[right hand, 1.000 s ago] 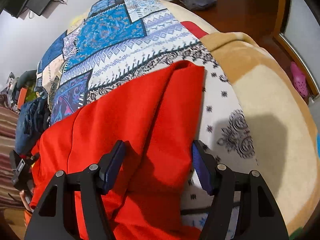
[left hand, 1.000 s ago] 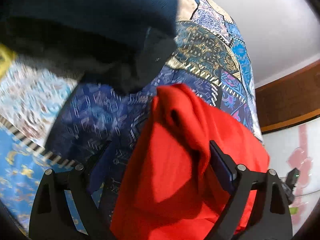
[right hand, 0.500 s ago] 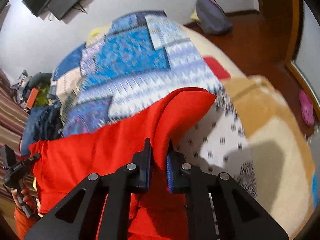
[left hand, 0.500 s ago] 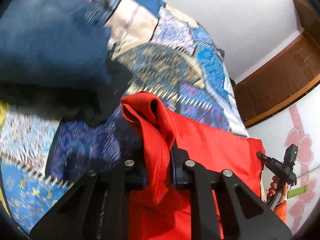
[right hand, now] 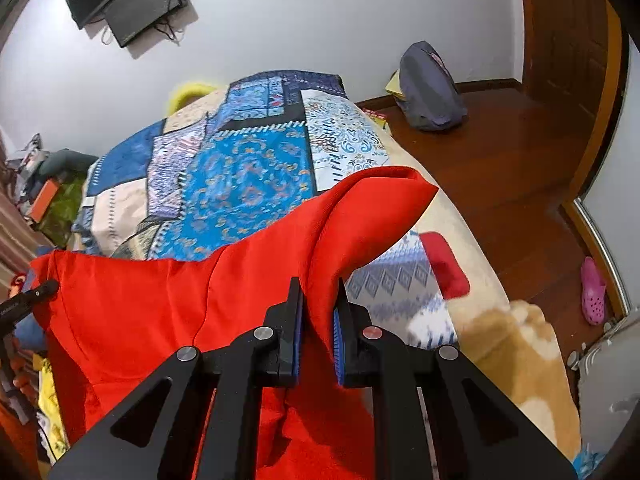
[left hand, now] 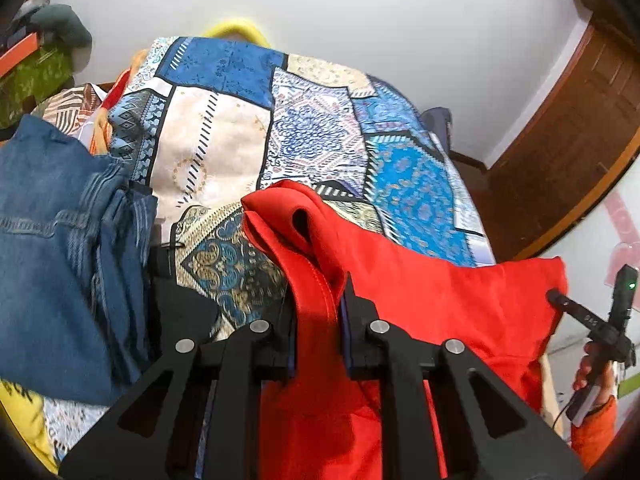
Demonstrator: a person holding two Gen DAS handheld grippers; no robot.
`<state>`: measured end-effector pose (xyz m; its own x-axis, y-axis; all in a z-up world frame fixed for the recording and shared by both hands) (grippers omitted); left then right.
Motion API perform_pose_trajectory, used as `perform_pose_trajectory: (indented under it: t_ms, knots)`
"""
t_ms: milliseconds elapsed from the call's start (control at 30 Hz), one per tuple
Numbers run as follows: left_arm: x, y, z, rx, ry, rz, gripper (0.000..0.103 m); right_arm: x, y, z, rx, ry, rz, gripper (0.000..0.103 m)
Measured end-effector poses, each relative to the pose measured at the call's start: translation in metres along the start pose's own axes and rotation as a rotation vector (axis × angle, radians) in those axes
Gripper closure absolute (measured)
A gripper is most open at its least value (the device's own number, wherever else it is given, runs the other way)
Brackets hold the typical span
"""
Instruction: Fold large clothes
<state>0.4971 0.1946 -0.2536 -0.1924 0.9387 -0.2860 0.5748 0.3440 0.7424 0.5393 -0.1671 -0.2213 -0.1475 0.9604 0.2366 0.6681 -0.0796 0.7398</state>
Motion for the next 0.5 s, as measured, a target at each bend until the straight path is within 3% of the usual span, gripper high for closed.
perform_pose_trajectory:
  t_ms: [267, 500]
  knots:
    - [0.025, -0.019, 0.035, 0.071, 0.076, 0.009, 0.083, -0.01, -0.007, 0.017, 0.033, -0.045, -0.059, 0.089]
    - [0.03, -0.025, 0.015, 0.098, 0.118, 0.07, 0.083, -0.017, -0.003, -0.013, 0.022, -0.086, -0.079, 0.086]
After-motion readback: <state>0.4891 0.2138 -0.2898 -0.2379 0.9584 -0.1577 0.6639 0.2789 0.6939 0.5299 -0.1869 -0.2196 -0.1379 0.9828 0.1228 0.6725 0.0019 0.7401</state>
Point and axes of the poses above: each gripper's, at about its wrist camera, not at the fingertips, and z roughly the way its jaws point, x to its left, y to its top, the point moved 7 cm from there along z, roughly the way its jaws point, and after that the axes turned 15 degrees about -x, right-handed, at the moved point
